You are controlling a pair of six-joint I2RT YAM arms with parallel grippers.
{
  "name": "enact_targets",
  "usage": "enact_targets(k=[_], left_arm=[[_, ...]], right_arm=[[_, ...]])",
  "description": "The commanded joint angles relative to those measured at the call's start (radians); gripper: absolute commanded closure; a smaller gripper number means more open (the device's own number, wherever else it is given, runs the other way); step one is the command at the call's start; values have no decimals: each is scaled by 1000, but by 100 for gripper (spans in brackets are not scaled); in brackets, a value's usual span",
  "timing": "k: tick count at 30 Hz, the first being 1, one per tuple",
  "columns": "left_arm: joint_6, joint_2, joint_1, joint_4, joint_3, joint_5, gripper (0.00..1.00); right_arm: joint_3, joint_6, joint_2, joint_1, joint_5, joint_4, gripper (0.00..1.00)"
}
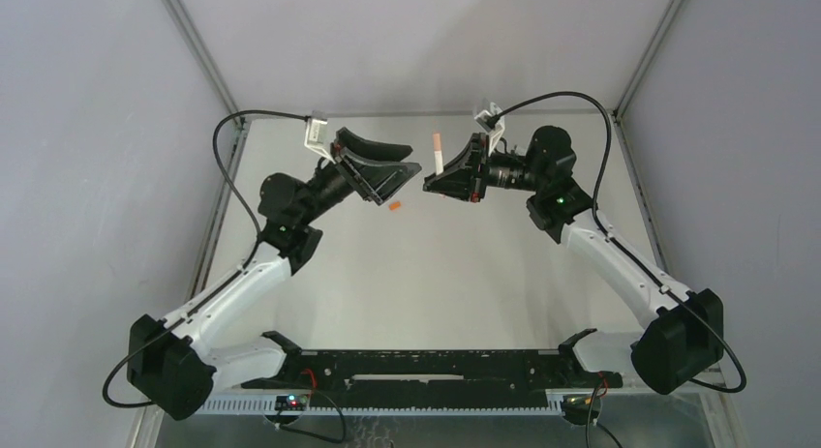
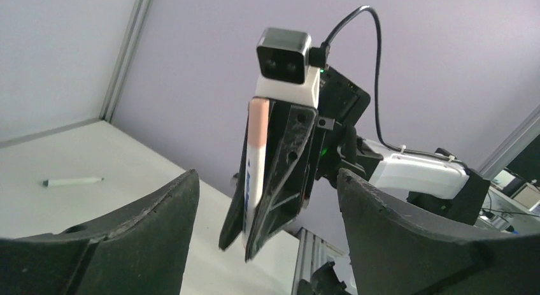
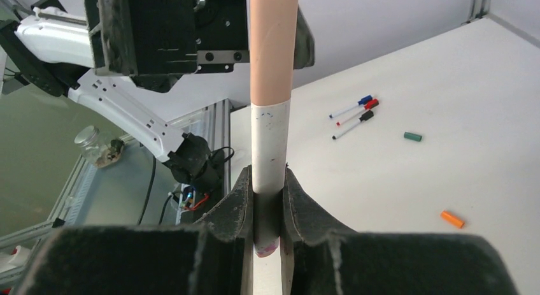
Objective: Insert the pens into the pen caps
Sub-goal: Place the pen at the center of the board.
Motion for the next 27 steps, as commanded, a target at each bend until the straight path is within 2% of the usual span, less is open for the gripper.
enact_targets(k=[1, 5, 17, 23, 26, 27], left_arm=[[-73, 82, 6, 191, 55, 47, 21], [-134, 142, 3, 233, 84, 82, 32], [-157, 223, -52, 304, 112, 104, 45], [-192, 246, -56, 348, 118, 138, 70], [-216, 263, -56, 373, 126, 157, 98], [-224, 266, -56, 387, 125, 157, 100]], right_arm=[[-15, 11, -41, 11, -31, 56, 100], [-23, 8, -46, 16, -27, 63, 100], [-27, 3, -39, 27, -19, 62, 100], [-26, 8, -36, 26, -19, 65, 100], [-26, 9, -37, 27, -17, 64, 100], [-26, 9, -37, 26, -14, 62, 100]])
